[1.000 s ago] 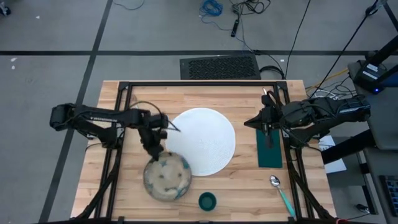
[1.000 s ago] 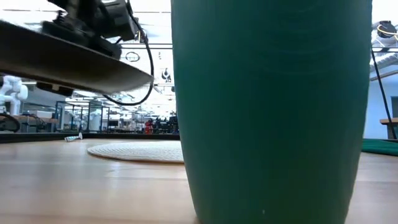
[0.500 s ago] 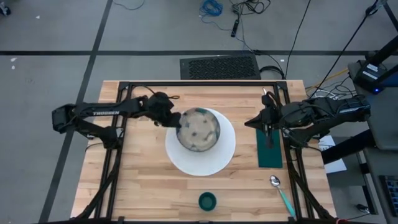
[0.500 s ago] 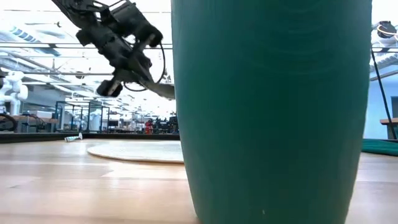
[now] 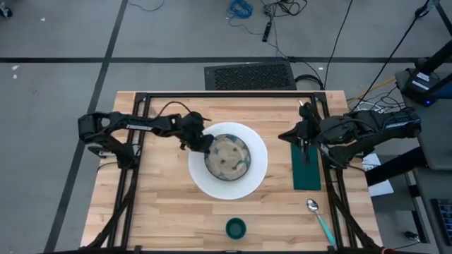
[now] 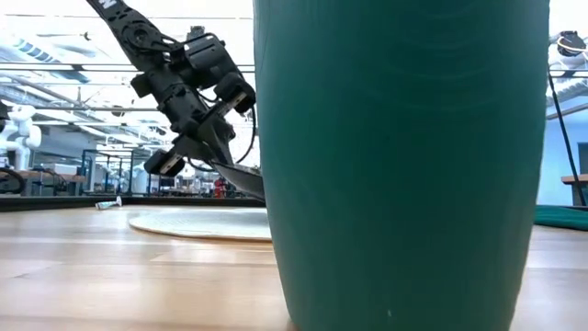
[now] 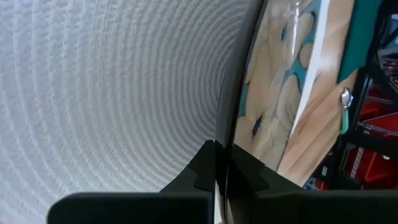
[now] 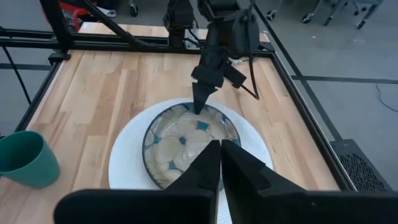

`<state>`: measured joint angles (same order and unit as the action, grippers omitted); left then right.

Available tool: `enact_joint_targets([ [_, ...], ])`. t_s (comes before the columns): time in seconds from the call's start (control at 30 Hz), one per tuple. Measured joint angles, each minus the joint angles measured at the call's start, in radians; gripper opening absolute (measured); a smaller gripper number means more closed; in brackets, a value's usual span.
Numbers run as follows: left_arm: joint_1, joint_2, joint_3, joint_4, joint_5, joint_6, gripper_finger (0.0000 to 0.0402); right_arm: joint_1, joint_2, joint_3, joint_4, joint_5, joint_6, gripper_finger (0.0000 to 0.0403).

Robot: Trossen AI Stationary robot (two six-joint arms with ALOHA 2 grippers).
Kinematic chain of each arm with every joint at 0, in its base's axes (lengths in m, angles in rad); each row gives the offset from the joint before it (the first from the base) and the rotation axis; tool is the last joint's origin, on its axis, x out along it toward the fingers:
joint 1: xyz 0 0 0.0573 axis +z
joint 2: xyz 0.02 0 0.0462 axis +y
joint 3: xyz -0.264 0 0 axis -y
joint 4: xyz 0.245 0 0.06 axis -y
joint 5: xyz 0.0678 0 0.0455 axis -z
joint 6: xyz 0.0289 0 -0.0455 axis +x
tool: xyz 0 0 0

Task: Set table place
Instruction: Put the brown plate on the white placemat, then put the dark napkin to the left side of the brown plate

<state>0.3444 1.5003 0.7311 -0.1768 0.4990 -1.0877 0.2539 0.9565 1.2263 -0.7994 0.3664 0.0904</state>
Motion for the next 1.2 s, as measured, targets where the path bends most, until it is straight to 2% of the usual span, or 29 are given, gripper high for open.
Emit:
enact_joint_targets([
  [0.37,-0.002,0.051,0.002,0.043,0.001,-0.002,0.0010,0.000,0.000,0.000,0.000,0.000,0.002,0.0000],
  [0.83,-0.007,0.051,0.002,-0.002,-0.017,-0.058,0.0158,0.000,0.000,0.000,0.000,-0.001,0.021,0.0000],
  [1.2,-0.007,0.029,0.002,-0.153,-0.032,-0.010,0.0166,0.000,0.000,0.000,0.000,-0.002,0.029,0.0000],
])
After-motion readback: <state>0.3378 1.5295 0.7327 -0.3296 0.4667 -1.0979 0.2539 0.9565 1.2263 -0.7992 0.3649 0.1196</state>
